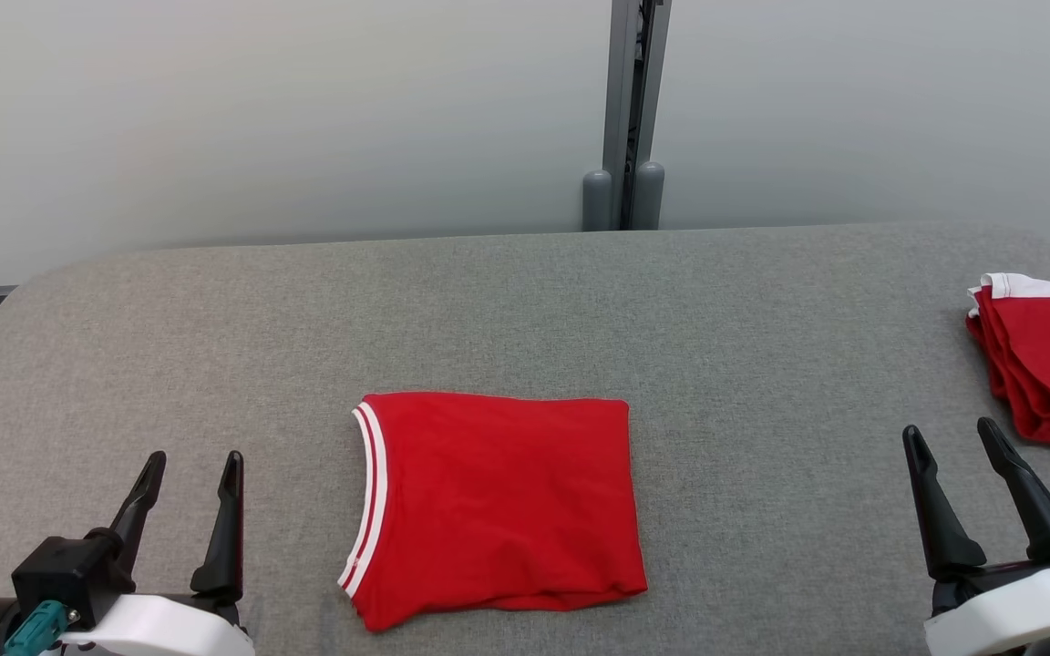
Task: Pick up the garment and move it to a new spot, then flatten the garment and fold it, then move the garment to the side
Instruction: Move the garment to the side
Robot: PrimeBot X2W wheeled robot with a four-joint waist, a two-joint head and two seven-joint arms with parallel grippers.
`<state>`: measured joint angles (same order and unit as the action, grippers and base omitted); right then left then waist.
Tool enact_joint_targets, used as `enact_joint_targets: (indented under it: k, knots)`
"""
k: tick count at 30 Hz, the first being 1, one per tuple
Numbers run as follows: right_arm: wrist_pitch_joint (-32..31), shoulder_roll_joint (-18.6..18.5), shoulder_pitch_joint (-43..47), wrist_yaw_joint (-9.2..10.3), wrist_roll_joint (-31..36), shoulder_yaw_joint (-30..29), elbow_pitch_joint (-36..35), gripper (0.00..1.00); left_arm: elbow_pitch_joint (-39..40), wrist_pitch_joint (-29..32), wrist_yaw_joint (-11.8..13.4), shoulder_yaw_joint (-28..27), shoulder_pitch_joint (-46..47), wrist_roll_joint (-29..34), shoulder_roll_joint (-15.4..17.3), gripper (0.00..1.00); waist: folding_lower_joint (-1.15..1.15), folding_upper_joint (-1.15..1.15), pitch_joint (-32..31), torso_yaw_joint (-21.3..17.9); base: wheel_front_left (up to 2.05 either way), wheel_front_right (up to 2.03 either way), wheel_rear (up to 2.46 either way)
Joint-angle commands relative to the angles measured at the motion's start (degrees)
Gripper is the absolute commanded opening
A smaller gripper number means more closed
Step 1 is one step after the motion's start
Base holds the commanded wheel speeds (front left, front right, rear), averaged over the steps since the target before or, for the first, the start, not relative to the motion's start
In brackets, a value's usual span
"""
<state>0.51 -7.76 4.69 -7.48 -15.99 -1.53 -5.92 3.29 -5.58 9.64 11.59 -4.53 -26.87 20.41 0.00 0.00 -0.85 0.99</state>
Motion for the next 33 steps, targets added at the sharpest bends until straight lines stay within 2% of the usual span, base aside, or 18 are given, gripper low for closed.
enact_joint_targets:
  k: [1, 23, 27, 33]
  knots:
    - [-0.16, -0.1, 0.07, -0.04, 0.17, -0.22, -0.21, 1.0, 0.14, -0.1, 0.19, -0.02, -0.66, -0.32, 0.19, 1.0, 0.0, 0.0, 0.02, 0.05, 0.0, 0.0, 0.0]
    - [-0.32, -0.41, -0.53, -0.04, 0.28, -0.97, 0.15, 1.0, -0.24, -0.16, 0.54, 0.73, 1.01, -0.38, 0.49, 1.0, 0.0, 0.0, 0.17, 0.94, 0.0, 0.0, 0.0]
    - [-0.12, -0.32, -0.84, -0.04, 0.36, -1.51, 0.3, 1.0, 0.26, -0.18, 0.19, 0.96, 2.36, -0.47, 0.37, 1.0, 0.0, 0.0, 1.31, 2.23, 0.0, 0.0, 0.0]
    - [-0.28, 0.09, -5.26, -0.04, -0.36, -0.36, 3.0, 1.0, 0.85, -1.14, -0.89, 1.37, 5.9, -0.31, 0.07, 1.0, 0.0, 0.0, 6.19, 5.23, 0.0, 0.0, 0.0]
